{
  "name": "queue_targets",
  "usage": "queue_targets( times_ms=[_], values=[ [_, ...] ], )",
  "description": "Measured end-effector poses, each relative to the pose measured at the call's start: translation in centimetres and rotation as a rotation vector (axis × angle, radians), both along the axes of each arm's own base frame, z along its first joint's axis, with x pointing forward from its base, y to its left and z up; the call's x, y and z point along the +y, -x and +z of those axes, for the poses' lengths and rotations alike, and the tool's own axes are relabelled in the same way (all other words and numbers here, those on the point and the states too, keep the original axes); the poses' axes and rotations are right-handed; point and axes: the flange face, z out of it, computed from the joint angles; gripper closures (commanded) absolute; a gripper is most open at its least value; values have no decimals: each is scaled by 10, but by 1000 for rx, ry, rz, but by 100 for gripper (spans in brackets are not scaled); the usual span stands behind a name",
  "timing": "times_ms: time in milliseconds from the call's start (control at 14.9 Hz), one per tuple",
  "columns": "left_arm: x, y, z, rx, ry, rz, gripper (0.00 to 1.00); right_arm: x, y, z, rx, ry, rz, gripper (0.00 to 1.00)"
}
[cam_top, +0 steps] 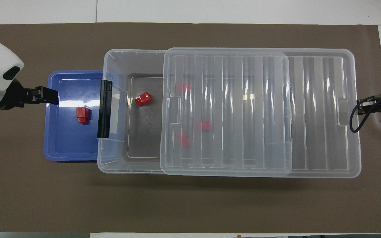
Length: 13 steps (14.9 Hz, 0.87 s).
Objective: Place red block in blue tray from box
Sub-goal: 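Slide the lid closed with the right gripper while the left gripper withdraws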
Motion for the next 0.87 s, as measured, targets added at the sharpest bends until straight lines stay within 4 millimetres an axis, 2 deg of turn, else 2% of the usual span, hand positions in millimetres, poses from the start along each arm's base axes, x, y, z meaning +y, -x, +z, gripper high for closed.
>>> queue_targets(
  times_ms=[134, 269, 605, 874],
  values=[
    [3, 3, 33, 0, 1, 5, 0, 10, -1, -1, 0, -1, -1, 100],
    [13, 7, 51, 23, -1, 23, 0, 15, -2, -5, -8, -2, -5, 100],
    [36, 7, 57, 55, -3, 40, 0, 30, -3, -12, -12, -2, -21, 100],
    [36, 7, 53, 69, -5, -4, 0, 62, -5, -12, -13, 1, -46, 100]
  ],
)
